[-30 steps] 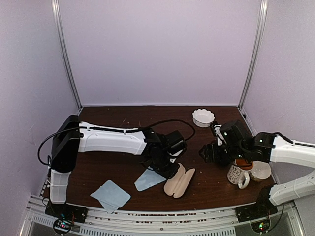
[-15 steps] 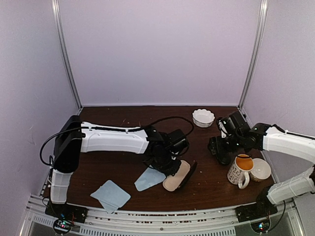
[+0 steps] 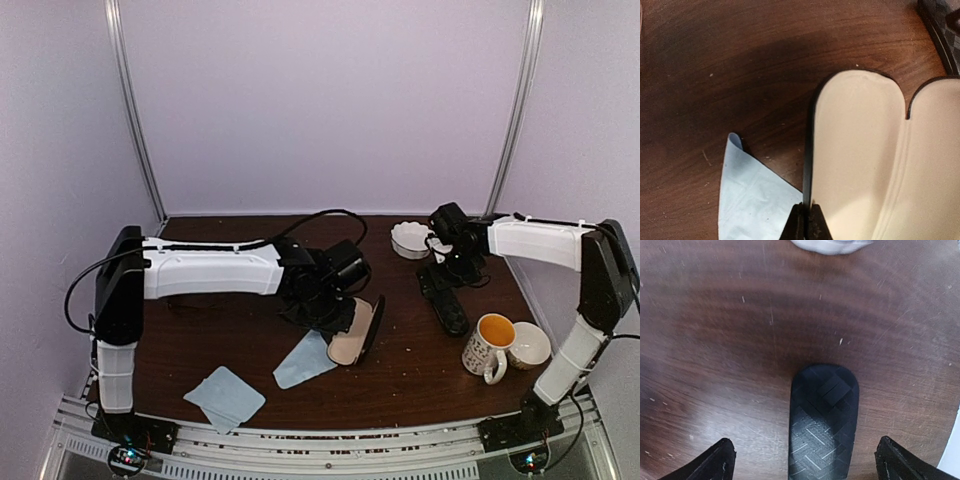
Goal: Organize the sunglasses
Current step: Pick up the opened sunglasses case from the center of the board.
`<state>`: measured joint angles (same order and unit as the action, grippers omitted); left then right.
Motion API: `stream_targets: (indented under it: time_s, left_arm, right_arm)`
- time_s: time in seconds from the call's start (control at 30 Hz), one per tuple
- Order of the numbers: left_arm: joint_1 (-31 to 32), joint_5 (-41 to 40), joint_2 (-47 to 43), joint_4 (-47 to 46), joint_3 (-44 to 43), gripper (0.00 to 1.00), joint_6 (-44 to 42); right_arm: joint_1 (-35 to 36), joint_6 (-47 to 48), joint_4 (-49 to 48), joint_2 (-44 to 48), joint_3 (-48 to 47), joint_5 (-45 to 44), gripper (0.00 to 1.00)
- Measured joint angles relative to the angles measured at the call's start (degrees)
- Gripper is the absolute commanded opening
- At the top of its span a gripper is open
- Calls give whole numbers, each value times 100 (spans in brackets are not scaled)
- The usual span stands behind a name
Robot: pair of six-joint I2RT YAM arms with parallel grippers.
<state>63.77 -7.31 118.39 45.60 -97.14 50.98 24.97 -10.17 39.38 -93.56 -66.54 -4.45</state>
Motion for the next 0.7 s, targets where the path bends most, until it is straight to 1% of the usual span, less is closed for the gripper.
stream_targets:
  time_s: [0.1, 0.27, 0.4, 0.5, 0.6, 0.7]
  left_arm:
    - [-74, -74, -232, -9, 210, 0, 114]
    - [-164, -111, -407, -57, 417, 0, 232]
    - [-208, -131, -461, -146, 577, 0, 273]
    - [-225, -133, -507, -245, 732, 0, 304]
    - [-245, -131, -562, -310, 868, 0, 337]
    - [-273, -140, -616, -372, 946, 0, 365]
  right_arm:
    - [-68, 203, 254, -463, -164, 37, 100]
    - [-133, 463, 459, -1115, -372, 164, 90]
    - [-138, 619, 546, -1292, -380, 350, 77]
    - [-131, 730, 608, -1351, -437, 450, 63]
    - [-107, 815, 625, -1375, -522, 531, 58]
    - [-9, 876, 634, -1421, -654, 575, 58]
